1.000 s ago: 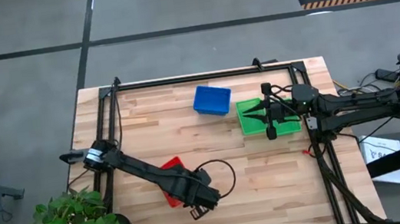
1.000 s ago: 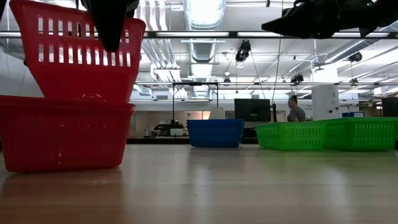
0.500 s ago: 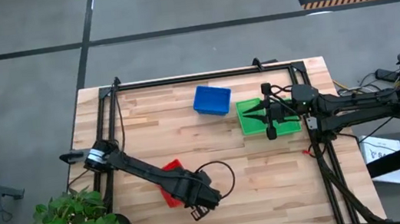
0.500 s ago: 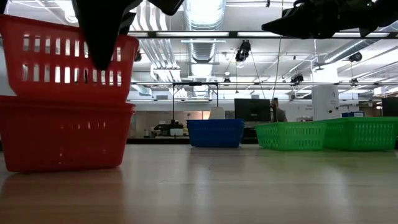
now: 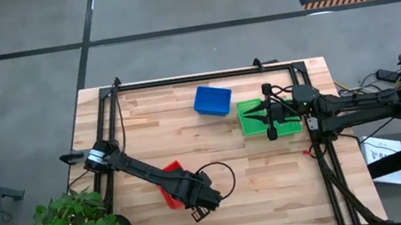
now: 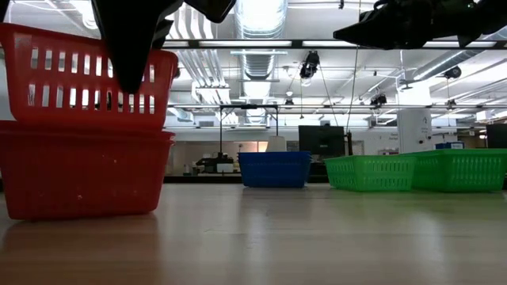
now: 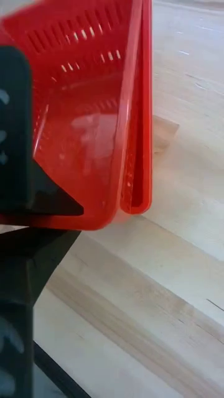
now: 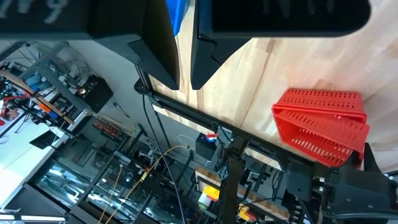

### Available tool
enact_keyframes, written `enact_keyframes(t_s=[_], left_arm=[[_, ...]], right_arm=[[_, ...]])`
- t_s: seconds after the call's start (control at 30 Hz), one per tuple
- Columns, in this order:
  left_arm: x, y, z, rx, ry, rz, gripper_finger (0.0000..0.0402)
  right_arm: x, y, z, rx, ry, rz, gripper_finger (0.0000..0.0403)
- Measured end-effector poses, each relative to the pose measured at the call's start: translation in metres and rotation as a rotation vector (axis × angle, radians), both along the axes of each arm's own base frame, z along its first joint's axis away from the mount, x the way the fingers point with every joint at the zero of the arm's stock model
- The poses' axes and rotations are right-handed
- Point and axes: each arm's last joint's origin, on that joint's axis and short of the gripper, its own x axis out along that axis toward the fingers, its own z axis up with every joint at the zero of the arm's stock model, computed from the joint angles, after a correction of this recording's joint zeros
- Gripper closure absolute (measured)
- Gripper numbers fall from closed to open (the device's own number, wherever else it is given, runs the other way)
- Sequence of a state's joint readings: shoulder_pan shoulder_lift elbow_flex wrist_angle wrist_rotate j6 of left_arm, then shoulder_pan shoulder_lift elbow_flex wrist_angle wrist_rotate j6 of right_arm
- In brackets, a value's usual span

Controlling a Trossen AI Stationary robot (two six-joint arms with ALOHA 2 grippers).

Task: Stack baskets by color
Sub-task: Stack the red bin on top of the bottom red bin

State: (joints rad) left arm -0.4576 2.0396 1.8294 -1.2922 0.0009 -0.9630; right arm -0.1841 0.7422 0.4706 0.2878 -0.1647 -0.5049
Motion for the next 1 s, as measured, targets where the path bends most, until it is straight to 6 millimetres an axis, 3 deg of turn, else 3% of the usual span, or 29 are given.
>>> enact_keyframes(t_s=[0.33,0.5,0.73,1.0], left_arm=[[0.0,0.0,0.001,0.001,-0.004,0.0,0.0297],[-0.004,0.002,0.016,-0.036,-0.035,-0.011,0.0271],[-0.01,0.005,0.035,-0.036,-0.098,-0.04,0.0286],[-0.012,0.005,0.01,-0.017,-0.071,-0.057,0.0365]], right_arm=[[0.0,0.0,0.0,0.0,0.0,0.0,0.0369],[0.0,0.0,0.0,0.01,0.0,-0.001,0.0369],[0.0,0.0,0.0,0.01,0.001,-0.001,0.0369],[0.0,0.0,0.0,0.009,0.002,0.0,0.0369]])
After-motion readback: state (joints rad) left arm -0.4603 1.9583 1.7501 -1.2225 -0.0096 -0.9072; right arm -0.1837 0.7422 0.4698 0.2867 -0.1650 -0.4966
